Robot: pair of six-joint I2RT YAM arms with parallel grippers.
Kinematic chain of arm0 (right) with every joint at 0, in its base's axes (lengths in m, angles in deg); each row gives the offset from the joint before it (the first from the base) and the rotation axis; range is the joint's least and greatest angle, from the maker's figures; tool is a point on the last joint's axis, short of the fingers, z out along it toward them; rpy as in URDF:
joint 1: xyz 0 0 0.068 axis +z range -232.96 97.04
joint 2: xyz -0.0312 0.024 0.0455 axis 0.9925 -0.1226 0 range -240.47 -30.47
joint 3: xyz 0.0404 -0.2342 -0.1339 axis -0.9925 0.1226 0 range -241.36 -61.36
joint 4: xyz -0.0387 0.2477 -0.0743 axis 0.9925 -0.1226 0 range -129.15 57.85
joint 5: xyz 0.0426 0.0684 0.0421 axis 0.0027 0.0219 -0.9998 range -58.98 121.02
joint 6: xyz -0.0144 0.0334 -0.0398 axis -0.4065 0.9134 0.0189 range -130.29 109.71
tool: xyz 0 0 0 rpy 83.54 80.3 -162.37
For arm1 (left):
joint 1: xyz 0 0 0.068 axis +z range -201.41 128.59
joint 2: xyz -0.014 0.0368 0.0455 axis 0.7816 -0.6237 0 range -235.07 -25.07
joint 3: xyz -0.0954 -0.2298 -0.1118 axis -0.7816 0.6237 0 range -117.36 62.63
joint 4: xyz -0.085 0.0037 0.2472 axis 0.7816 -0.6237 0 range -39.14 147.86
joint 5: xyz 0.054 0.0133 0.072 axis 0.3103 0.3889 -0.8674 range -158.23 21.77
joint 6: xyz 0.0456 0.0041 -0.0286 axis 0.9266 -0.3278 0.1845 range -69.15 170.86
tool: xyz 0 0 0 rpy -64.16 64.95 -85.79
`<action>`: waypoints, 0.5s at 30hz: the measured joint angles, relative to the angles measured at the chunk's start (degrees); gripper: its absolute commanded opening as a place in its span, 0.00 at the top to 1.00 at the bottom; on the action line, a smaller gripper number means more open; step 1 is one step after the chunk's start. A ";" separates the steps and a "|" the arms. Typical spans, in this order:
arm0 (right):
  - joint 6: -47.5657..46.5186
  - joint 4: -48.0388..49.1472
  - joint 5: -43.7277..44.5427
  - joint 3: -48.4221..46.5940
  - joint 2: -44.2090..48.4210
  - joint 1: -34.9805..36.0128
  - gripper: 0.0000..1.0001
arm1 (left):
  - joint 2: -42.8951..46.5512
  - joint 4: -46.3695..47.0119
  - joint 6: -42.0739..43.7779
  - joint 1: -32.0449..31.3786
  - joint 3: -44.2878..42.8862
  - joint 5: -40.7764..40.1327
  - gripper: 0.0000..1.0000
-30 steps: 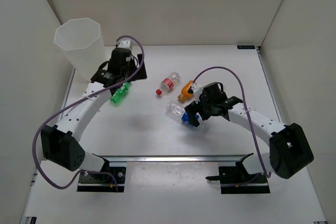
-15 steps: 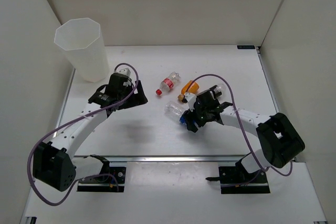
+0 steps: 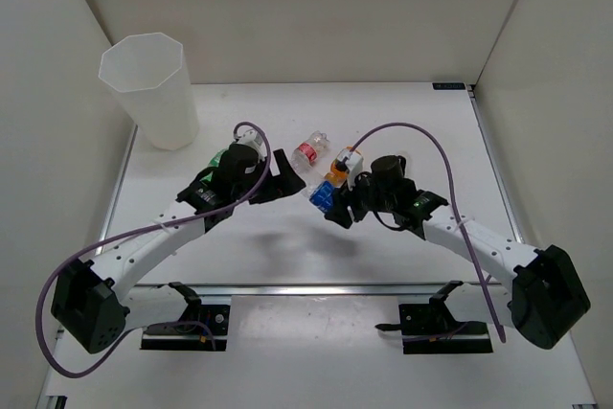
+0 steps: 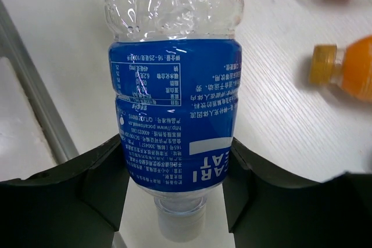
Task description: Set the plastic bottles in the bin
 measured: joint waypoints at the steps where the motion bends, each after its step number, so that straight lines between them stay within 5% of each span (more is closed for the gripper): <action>1: 0.42 0.17 -0.61 -0.72 -0.02 0.44 0.76 | 0.02 1.20 -0.85 -0.79 0.46 -0.28 0.01; 13: 6.62 4.94 -9.31 -3.02 -3.45 2.01 0.78 | 1.27 16.57 -7.54 -4.20 7.96 -4.35 0.01; 15: 8.02 7.15 -11.39 -3.02 -3.74 2.03 0.73 | 0.63 17.92 -7.87 -4.11 8.00 -4.63 0.19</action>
